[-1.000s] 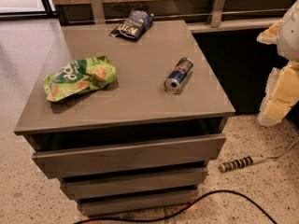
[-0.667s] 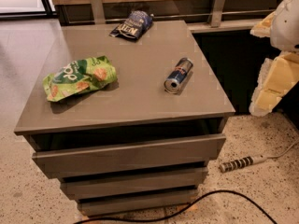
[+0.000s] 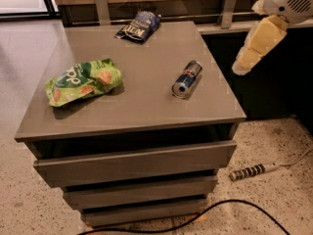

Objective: Move green rice chip bag near redbull can

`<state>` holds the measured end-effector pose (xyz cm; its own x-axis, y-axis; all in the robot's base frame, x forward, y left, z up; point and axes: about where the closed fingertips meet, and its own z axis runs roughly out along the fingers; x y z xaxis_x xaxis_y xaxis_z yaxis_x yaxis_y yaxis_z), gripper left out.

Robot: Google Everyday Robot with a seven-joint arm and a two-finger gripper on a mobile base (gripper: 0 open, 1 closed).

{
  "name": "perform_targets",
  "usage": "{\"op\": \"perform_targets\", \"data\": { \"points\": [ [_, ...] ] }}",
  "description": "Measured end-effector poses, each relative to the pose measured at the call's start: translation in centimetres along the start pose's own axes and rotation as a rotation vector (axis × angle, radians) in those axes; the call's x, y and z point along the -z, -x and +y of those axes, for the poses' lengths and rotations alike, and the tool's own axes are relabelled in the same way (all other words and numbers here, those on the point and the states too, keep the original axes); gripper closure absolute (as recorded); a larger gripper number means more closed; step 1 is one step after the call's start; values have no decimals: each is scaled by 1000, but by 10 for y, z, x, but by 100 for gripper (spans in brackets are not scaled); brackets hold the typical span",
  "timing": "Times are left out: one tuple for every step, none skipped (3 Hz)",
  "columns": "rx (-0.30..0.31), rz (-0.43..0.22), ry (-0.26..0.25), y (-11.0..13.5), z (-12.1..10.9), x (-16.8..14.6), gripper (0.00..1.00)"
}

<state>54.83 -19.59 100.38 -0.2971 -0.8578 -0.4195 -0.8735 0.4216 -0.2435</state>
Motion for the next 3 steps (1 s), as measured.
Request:
{"op": "perform_targets", "data": {
  "points": [
    [-60, -51, -26, 22, -26, -24, 0],
    [-52, -115, 9, 58, -38, -64, 0],
    [-52, -115, 9, 58, -38, -64, 0]
  ]
}}
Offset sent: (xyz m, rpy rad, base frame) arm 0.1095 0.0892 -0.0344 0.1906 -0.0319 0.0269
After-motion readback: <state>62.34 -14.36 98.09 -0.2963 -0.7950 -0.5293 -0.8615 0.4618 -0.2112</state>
